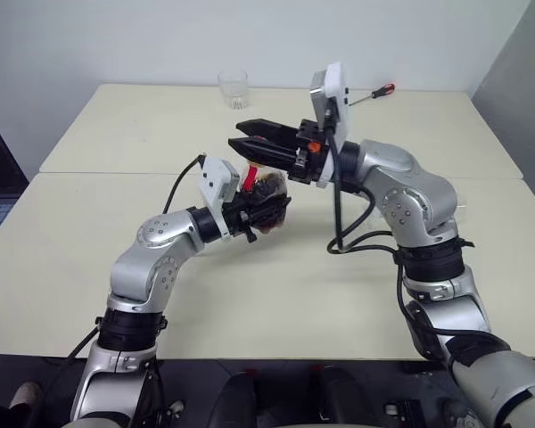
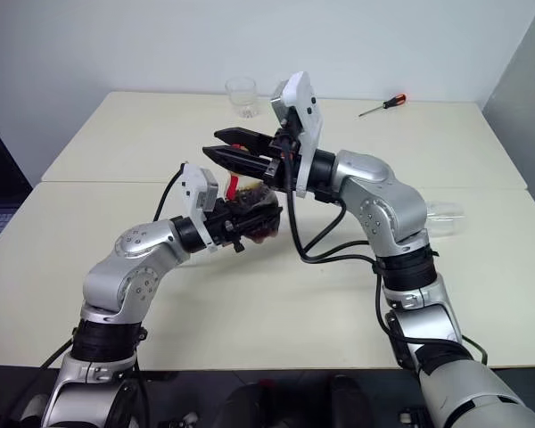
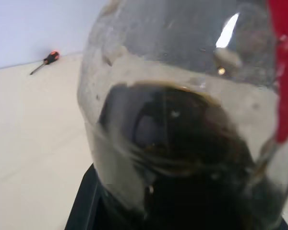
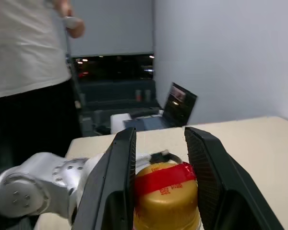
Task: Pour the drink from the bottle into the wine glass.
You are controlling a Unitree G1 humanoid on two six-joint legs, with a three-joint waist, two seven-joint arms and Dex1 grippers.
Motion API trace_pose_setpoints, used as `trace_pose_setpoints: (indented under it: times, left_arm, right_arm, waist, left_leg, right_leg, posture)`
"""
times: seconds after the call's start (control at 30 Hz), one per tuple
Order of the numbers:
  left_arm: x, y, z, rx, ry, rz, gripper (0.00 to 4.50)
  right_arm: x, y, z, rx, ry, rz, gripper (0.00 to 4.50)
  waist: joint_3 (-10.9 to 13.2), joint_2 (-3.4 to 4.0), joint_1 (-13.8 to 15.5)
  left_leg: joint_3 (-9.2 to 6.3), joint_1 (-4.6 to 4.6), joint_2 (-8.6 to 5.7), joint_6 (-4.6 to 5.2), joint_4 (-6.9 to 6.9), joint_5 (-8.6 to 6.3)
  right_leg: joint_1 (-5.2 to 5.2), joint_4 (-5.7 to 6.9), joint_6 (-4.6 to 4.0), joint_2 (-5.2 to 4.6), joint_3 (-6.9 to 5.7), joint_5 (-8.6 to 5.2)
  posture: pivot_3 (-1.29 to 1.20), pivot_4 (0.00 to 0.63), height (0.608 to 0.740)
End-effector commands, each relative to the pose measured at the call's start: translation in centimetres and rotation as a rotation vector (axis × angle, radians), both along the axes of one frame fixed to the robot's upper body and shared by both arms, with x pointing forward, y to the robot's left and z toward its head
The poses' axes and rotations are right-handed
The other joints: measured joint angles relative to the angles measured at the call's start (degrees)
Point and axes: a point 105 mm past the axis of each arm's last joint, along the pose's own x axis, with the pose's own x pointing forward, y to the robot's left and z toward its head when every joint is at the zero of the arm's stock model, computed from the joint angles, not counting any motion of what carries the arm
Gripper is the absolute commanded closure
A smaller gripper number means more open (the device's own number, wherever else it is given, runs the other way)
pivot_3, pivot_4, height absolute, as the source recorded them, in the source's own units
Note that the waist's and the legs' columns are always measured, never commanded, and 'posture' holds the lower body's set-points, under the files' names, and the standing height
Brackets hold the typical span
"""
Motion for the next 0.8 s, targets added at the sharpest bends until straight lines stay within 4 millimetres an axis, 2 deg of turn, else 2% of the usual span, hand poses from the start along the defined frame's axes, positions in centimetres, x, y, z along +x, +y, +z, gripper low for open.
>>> trace_pose_setpoints:
  times: [0.03, 0.13, 0.27, 0.5, 0.8]
  left_arm:
    - [-2.8, -1.1, 2.0, -0.034, -0.050, -0.119, 2.85]
    - [-4.4, -1.4, 1.9, -0.035, -0.034, -0.161, 2.85]
    - [-5.5, -1.5, 1.8, -0.036, -0.021, -0.184, 2.85]
    - [-7.5, -1.1, 1.6, -0.007, -0.010, -0.256, 2.85]
    - [-8.2, -1.4, 1.6, -0.010, -0.018, -0.274, 2.85]
  right_arm:
    - [-1.7, 0.1, 0.2, -0.020, -0.048, 0.147, 3.23]
    - [-1.9, -0.3, -0.5, -0.058, -0.051, 0.212, 3.23]
    - [-2.7, -0.7, -1.2, -0.092, -0.083, 0.303, 3.23]
    - [-5.2, -1.8, -3.3, -0.170, -0.234, 0.517, 3.23]
    - [-5.6, -1.8, -3.5, -0.191, -0.256, 0.557, 3.23]
  waist:
    - [0.0, 0.00, 0.0]
    - [0.0, 0.00, 0.0]
    - [0.0, 0.00, 0.1]
    - [0.0, 0.00, 0.1]
    - [0.0, 0.00, 0.2]
  left_leg:
    - [-0.01, 0.00, 0.00, 0.00, 0.00, 0.00]
    - [-0.02, 0.02, 0.01, 0.00, 0.00, 0.00]
    - [-0.03, 0.01, 0.00, 0.01, 0.02, 0.00]
    - [-0.04, 0.02, 0.01, 0.01, 0.01, 0.00]
    - [-0.04, 0.03, 0.01, 0.00, 0.02, 0.00]
  right_leg:
    - [0.00, 0.01, 0.00, 0.00, -0.01, 0.00]
    - [0.01, 0.03, 0.00, 0.01, -0.01, 0.00]
    - [0.02, 0.02, 0.00, 0.00, -0.02, 0.00]
    - [0.03, 0.00, 0.00, 0.01, -0.03, 0.00]
    - [0.04, 0.00, 0.00, 0.00, -0.03, 0.00]
  posture:
    - [0.00, 0.150, 0.740]
    - [0.00, 0.150, 0.740]
    - [0.00, 0.150, 0.740]
    - [0.00, 0.150, 0.740]
    - [0.00, 0.150, 0.740]
